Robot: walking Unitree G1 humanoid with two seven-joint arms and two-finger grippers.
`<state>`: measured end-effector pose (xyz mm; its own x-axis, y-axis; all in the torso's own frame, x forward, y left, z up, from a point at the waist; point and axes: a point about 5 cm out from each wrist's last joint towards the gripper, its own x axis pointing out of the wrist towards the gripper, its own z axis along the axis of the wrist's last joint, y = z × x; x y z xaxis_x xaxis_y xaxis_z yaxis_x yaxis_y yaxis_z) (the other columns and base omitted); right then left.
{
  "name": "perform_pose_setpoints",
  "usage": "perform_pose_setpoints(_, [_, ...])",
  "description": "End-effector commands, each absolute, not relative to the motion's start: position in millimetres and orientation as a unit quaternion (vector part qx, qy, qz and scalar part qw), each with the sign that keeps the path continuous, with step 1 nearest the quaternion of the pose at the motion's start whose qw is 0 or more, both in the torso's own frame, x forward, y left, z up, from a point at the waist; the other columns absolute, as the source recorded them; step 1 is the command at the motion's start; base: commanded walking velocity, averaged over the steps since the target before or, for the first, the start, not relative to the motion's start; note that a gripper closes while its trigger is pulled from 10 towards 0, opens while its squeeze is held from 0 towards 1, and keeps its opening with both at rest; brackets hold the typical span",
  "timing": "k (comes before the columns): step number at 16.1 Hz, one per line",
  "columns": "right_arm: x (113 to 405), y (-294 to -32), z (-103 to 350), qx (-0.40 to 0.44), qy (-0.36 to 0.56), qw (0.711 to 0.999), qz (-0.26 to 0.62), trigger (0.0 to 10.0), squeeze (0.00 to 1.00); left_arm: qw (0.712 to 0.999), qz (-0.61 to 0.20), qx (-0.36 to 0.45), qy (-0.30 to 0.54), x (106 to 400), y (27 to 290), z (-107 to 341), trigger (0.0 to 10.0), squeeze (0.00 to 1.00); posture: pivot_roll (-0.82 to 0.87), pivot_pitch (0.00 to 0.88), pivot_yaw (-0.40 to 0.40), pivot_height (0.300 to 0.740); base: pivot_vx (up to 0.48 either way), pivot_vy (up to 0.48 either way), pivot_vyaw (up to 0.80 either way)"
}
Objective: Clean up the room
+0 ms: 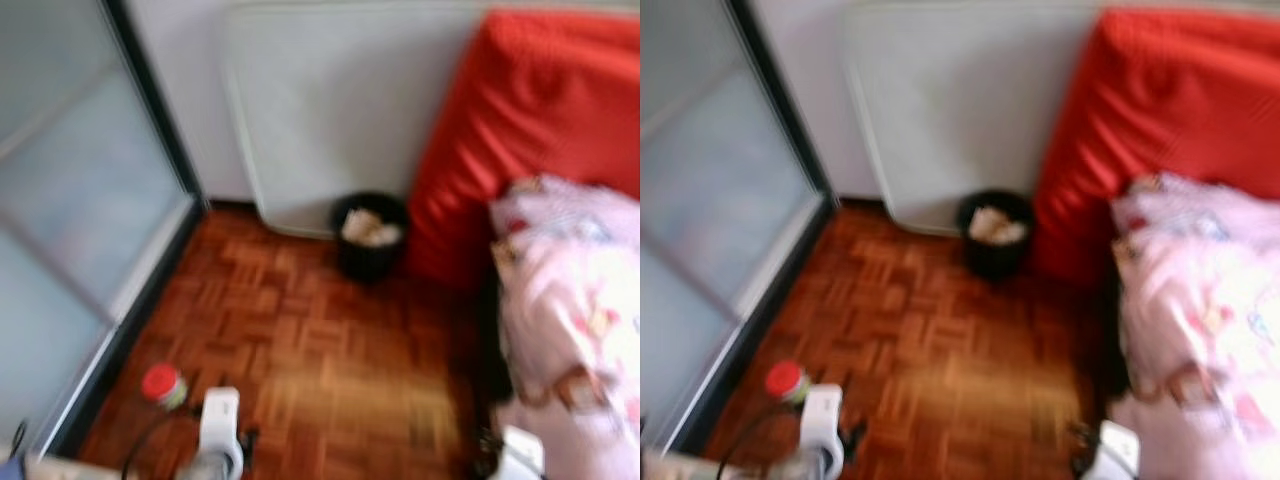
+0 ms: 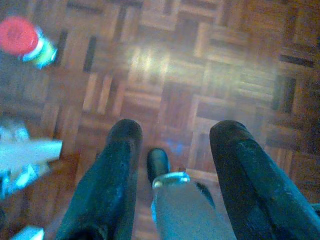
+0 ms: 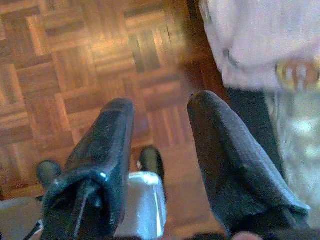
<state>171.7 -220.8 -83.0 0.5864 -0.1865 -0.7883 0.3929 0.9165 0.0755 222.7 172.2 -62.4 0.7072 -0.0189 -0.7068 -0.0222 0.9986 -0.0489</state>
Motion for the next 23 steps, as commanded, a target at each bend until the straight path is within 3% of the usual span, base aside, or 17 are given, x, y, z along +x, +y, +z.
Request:
perform_pose_setpoints(1, [178.5, -210.3, -82.0, 0.129, 0.420, 0.886, -0.151, 10.0, 0.00, 0.913, 0.021, -0.025, 0.406, 209.9, 185.0, -69.4, 10.0, 0.00, 0.03, 0.130, 0.005, 0.740, 0.251, 0.000, 0.80])
perform_pose_setpoints(6, [177.6, -209.5, -82.6, 0.131, 0.422, 0.885, -0.149, 10.0, 0.00, 0.913, 0.023, -0.026, 0.407, 209.6, 184.9, -69.5, 10.0, 0.00, 0.04, 0.136, 0.005, 0.740, 0.257, 0.000, 0.75])
perform_pose_setpoints(19, [173.9, -209.9, -84.3, 0.127, 0.429, 0.883, -0.141, 10.0, 0.00, 0.912, 0.024, -0.025, 0.408, 209.0, 186.4, -69.8, 10.0, 0.00, 0.04, 0.138, 0.008, 0.740, 0.276, 0.000, 0.00])
perform_pose_setpoints(23, [174.1, -206.6, -84.7, 0.126, 0.429, 0.884, -0.136, 10.0, 0.00, 0.912, 0.023, -0.025, 0.409, 208.5, 186.6, -70.0, 10.0, 0.00, 0.05, 0.121, 0.018, 0.740, 0.305, 0.000, 0.80])
